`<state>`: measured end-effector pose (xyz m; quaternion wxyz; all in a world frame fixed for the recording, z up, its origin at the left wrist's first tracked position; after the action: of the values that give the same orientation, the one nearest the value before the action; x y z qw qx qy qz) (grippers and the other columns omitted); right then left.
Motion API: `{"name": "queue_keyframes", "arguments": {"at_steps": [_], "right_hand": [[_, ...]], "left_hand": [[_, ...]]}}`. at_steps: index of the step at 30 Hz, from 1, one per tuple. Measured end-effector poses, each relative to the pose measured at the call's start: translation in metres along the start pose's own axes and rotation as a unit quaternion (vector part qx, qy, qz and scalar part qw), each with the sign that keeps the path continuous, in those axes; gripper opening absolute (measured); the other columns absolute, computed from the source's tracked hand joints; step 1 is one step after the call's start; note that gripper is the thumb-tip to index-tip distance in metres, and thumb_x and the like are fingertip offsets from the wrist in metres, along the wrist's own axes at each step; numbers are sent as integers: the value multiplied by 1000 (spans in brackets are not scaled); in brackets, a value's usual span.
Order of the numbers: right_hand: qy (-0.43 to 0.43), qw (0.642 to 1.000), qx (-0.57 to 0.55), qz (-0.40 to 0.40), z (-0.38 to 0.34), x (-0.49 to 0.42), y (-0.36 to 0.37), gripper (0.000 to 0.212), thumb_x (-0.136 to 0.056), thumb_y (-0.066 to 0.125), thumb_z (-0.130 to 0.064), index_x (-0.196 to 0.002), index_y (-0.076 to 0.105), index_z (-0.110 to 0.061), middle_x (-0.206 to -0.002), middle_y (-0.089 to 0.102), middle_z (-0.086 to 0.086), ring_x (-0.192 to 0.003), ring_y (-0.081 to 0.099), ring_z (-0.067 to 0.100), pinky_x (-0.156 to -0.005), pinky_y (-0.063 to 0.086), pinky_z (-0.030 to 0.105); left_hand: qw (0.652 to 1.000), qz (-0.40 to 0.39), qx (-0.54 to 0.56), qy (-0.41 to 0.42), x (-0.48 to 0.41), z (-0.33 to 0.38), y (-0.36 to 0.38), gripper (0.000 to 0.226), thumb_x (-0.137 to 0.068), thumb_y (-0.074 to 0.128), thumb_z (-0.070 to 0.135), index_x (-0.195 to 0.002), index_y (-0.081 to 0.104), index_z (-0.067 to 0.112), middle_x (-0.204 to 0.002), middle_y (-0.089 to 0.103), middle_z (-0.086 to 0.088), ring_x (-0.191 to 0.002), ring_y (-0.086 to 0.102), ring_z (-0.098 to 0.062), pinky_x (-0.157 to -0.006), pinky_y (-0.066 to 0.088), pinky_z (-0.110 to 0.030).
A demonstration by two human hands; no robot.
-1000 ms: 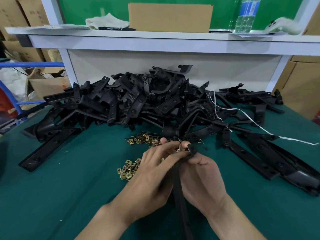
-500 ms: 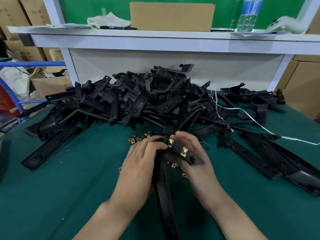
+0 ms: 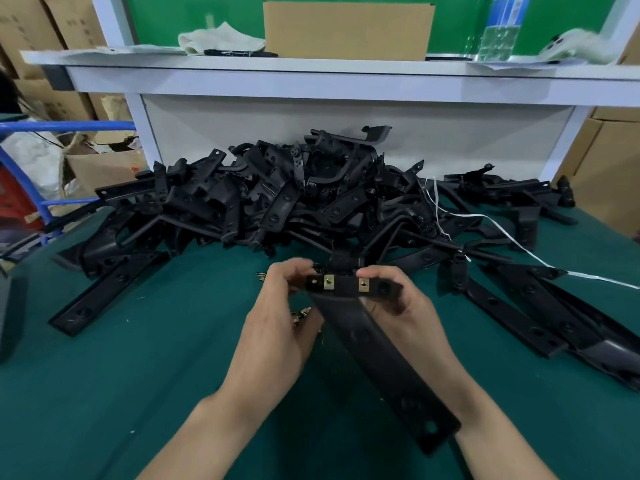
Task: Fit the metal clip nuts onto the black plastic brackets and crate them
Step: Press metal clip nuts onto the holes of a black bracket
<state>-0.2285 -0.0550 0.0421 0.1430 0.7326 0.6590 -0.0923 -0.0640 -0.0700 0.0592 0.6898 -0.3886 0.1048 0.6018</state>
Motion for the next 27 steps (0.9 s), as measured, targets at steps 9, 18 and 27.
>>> {"name": "queue_keyframes", "arguments": {"at_steps": [9, 18, 27], "right_hand": [[15, 999, -19, -28, 10, -3, 2, 31, -78, 71, -19, -108, 66, -16, -92, 75, -13, -86, 69, -1, -72, 50, 11], [15, 999, -16, -46, 10, -3, 6, 32, -76, 65, -17, -107, 60, -11, -87, 74, -15, -80, 67, -2, -70, 50, 11], [14, 999, -13, -42, 11, -3, 4, 30, -78, 71, -18, -107, 64, -14, -90, 74, -11, -84, 68, 3, -73, 51, 16]], "left_hand": [[998, -18, -35, 39, -3, 6, 3, 69, -79, 72, -13, -123, 51, 36, -121, 43, 22, -104, 58, -5, -76, 52, -24], [997, -15, -36, 62, -3, 12, 2, 68, -75, 67, -21, -121, 53, 27, -121, 44, 18, -103, 56, -3, -77, 41, -7], [997, -15, -38, 70, -2, 11, 2, 64, -76, 66, -19, -119, 55, 26, -119, 45, 19, -103, 56, -3, -76, 39, -6]]}}
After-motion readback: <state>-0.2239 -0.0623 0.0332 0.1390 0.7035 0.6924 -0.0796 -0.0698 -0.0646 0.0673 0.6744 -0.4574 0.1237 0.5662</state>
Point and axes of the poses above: each hand's wrist, its own x-axis away from the middle knuckle, its own y-axis out of the palm, z = x × y, the point moved 10 cm from there along -x, towards the middle knuckle
